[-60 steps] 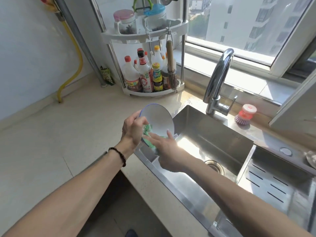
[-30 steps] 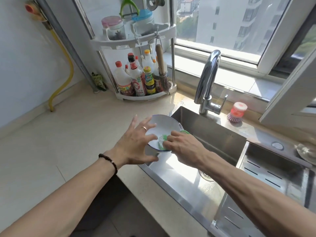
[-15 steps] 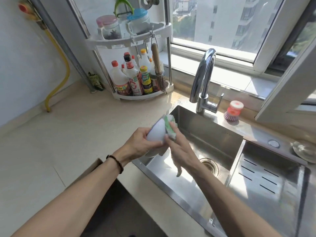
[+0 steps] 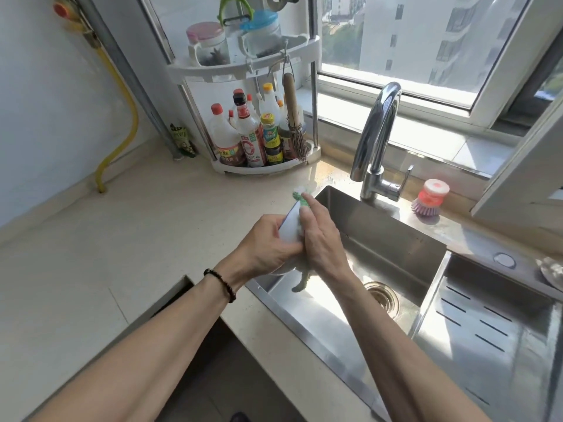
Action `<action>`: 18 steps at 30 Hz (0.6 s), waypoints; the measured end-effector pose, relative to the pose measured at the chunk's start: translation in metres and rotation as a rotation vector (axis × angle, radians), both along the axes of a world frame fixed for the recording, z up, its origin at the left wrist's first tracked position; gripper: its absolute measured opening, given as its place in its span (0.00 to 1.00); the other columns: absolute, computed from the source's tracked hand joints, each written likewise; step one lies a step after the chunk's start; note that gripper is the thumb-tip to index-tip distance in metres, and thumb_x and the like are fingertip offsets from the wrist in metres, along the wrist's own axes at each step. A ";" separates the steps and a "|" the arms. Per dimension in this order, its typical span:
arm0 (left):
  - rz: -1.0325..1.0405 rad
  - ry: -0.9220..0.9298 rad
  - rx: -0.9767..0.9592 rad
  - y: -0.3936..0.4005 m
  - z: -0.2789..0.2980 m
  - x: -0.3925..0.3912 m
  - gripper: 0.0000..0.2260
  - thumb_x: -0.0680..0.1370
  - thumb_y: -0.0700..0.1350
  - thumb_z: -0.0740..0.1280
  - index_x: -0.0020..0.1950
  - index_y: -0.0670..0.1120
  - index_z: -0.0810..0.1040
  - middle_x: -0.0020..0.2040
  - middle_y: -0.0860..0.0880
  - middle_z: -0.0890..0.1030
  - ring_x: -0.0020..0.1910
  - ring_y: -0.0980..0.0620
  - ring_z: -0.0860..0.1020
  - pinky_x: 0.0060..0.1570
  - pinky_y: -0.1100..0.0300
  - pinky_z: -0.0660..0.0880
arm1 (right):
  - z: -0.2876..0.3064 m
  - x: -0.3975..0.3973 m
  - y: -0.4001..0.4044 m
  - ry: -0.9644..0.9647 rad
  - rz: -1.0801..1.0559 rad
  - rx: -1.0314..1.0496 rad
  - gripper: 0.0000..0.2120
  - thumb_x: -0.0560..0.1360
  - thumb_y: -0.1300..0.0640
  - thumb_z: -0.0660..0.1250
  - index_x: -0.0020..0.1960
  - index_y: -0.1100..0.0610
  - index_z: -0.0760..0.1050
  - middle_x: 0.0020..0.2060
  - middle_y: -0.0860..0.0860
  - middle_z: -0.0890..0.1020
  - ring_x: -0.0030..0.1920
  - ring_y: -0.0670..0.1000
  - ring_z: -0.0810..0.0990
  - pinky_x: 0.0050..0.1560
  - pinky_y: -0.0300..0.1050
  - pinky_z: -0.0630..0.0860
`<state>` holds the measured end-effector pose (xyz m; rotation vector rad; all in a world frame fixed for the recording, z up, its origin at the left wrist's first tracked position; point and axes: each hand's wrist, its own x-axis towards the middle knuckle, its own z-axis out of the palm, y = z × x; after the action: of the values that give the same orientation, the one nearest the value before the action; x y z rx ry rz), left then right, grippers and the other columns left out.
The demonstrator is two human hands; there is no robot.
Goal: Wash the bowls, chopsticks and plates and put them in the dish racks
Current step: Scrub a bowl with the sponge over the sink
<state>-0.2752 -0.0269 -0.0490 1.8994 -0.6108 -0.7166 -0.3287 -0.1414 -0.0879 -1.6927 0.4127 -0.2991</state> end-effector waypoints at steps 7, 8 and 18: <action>0.053 -0.079 0.064 -0.001 0.002 0.001 0.02 0.75 0.35 0.73 0.44 0.39 0.80 0.38 0.44 0.83 0.33 0.52 0.82 0.34 0.59 0.77 | 0.008 0.017 -0.004 0.105 0.070 -0.037 0.22 0.81 0.42 0.55 0.71 0.48 0.74 0.69 0.50 0.76 0.68 0.53 0.74 0.72 0.55 0.67; 0.038 -0.090 0.085 0.000 0.002 0.005 0.03 0.74 0.34 0.72 0.42 0.39 0.80 0.37 0.44 0.83 0.33 0.51 0.82 0.34 0.58 0.78 | 0.007 0.015 0.000 0.085 0.091 -0.048 0.23 0.83 0.43 0.55 0.75 0.49 0.69 0.73 0.50 0.72 0.72 0.51 0.70 0.75 0.53 0.64; 0.019 -0.168 0.170 0.005 0.001 0.008 0.02 0.72 0.33 0.72 0.41 0.37 0.80 0.38 0.40 0.83 0.34 0.51 0.79 0.34 0.53 0.78 | 0.013 0.019 0.010 0.058 0.128 -0.147 0.20 0.83 0.46 0.56 0.72 0.49 0.71 0.72 0.52 0.72 0.69 0.52 0.71 0.72 0.54 0.66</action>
<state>-0.2674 -0.0220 -0.0476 2.1361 -0.6524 -0.6164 -0.3101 -0.1311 -0.0751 -1.8661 0.3290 -0.1903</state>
